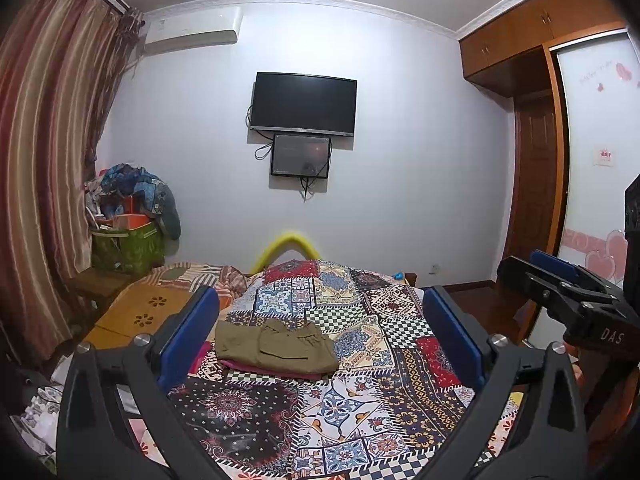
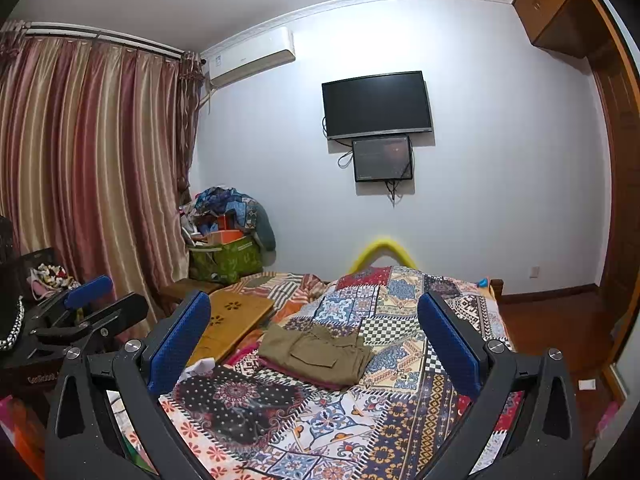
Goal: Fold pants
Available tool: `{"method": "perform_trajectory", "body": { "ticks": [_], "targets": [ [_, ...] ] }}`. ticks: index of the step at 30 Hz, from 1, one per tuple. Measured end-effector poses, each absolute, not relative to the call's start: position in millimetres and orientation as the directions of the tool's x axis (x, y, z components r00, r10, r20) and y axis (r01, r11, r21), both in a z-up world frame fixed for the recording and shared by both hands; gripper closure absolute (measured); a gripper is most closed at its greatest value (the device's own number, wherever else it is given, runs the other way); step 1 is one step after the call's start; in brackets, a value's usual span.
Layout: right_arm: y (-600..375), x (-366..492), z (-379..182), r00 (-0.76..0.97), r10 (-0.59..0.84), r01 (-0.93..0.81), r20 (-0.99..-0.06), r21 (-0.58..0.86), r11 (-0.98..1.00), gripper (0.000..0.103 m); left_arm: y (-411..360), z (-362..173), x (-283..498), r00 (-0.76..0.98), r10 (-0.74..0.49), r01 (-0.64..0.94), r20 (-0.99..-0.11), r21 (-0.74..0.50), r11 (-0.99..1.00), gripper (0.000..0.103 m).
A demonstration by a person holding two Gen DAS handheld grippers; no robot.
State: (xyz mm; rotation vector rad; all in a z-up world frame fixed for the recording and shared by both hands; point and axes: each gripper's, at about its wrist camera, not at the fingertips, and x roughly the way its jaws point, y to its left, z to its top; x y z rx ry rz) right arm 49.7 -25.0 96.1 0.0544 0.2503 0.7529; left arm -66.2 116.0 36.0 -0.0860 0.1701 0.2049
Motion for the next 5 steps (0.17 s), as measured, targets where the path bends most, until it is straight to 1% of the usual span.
{"method": "perform_trajectory", "body": {
  "ticks": [5],
  "targets": [
    [-24.0,50.9,96.2,0.703,0.681,-0.667,-0.207,0.143,0.732,0.0,116.2,35.4,-65.5,0.965,0.192,-0.207,-0.179,-0.073,0.976,0.0]
  ]
}}
